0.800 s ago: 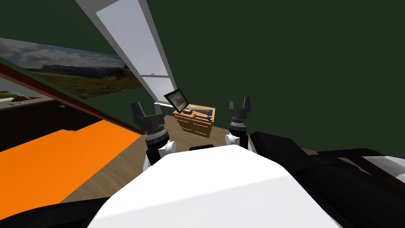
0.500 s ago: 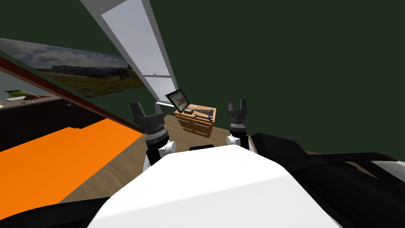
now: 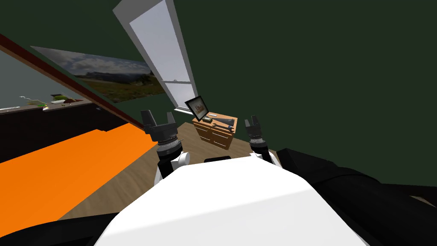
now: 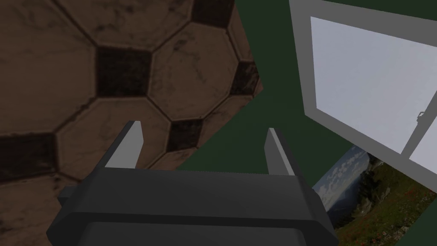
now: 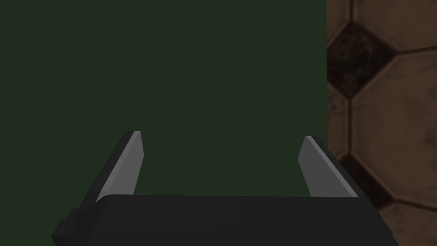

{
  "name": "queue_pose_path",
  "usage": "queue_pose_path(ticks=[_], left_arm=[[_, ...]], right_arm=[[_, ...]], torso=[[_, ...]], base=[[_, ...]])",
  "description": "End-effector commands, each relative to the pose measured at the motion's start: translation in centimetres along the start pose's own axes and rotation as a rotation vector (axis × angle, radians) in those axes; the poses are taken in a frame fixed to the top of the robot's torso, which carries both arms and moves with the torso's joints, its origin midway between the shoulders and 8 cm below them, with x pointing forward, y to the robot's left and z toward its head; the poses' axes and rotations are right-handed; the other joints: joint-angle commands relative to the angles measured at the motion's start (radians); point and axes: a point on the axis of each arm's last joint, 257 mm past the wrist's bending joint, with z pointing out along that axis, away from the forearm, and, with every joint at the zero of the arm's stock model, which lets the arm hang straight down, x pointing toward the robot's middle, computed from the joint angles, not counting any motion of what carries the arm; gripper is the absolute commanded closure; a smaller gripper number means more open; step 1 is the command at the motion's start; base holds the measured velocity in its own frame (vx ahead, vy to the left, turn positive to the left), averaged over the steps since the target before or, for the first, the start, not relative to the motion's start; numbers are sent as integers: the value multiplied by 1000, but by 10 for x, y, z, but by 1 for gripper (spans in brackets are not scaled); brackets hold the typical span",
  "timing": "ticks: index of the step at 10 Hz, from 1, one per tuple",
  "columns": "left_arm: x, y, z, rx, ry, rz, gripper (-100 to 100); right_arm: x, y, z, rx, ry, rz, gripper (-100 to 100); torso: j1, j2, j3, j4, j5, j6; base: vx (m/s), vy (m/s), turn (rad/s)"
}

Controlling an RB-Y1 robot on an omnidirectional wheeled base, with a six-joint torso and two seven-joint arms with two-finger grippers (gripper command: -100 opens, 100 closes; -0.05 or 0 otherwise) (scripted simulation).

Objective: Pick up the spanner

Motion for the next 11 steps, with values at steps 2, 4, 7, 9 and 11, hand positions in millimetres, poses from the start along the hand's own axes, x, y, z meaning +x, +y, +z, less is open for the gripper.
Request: queue_pose_path(ticks=[2,4,7,9,11], left_arm=[[0,0,0,0,0,0,0],[0,0,0,0,0,0,0],[0,0,0,0,0,0,0],[0,0,0,0,0,0,0],[0,0,0,0,0,0,0]], right_arm=[[1,-31,-16,91,53,-76,-100],[-2,-70,-52,223,129,-176,-100],[-8,-110,-99,370,219,-277,-100],[-12,-127,-126,443,269,-326,-100],[-21,-157,-184,587,376,-416,-100]], torso=[[0,-1,-1,0,0,0],[0,0,0,0,0,0],[1,-2,-1,0,0,0],[2,-2,-1,0,0,0],[2,-2,-1,0,0,0]], base=[[38,43,148],[40,58,217],[58,58,171],[63,58,223],[92,79,297]])
